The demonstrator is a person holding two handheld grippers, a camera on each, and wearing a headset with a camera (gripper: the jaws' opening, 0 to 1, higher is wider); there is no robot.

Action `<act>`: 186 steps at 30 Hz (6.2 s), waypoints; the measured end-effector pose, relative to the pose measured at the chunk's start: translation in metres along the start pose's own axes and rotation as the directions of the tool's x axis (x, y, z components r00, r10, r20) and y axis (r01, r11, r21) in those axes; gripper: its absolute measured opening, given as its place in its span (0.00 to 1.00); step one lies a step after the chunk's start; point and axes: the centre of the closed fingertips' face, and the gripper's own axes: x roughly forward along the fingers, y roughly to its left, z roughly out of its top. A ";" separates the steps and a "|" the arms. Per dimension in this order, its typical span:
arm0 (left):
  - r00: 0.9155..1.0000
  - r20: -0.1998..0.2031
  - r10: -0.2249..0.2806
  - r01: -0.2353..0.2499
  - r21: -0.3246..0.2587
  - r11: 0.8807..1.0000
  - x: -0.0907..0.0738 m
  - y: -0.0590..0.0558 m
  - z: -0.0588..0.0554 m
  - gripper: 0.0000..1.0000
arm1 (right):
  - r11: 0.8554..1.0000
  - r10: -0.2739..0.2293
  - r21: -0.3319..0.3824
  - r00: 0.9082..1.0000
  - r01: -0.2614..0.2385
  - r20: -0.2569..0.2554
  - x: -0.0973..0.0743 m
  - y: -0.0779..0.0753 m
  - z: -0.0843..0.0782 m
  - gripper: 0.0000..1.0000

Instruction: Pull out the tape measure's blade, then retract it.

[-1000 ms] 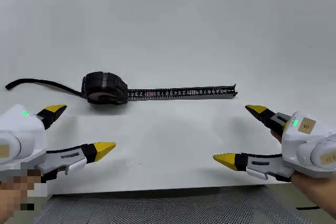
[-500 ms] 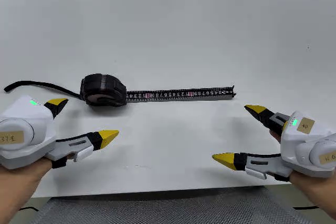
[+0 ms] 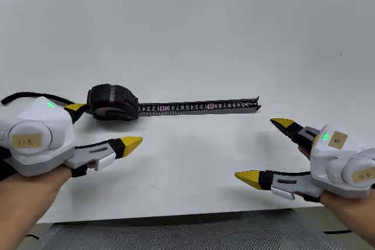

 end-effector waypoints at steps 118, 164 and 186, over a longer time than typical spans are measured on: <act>0.946 -0.008 0.325 -0.315 -0.271 0.910 0.026 0.035 0.015 0.62 | 0.871 0.235 -0.363 0.930 -0.330 -0.282 0.040 -0.088 0.006 0.13; 0.947 -0.040 0.317 -0.317 -0.261 0.912 0.025 0.035 0.014 0.59 | 0.849 0.244 -0.388 0.917 -0.360 -0.316 0.042 -0.091 0.004 0.09; 0.955 -0.039 0.293 -0.292 -0.281 0.914 0.025 0.032 0.014 0.59 | 0.836 0.280 -0.392 0.913 -0.383 -0.296 0.057 -0.073 0.019 0.09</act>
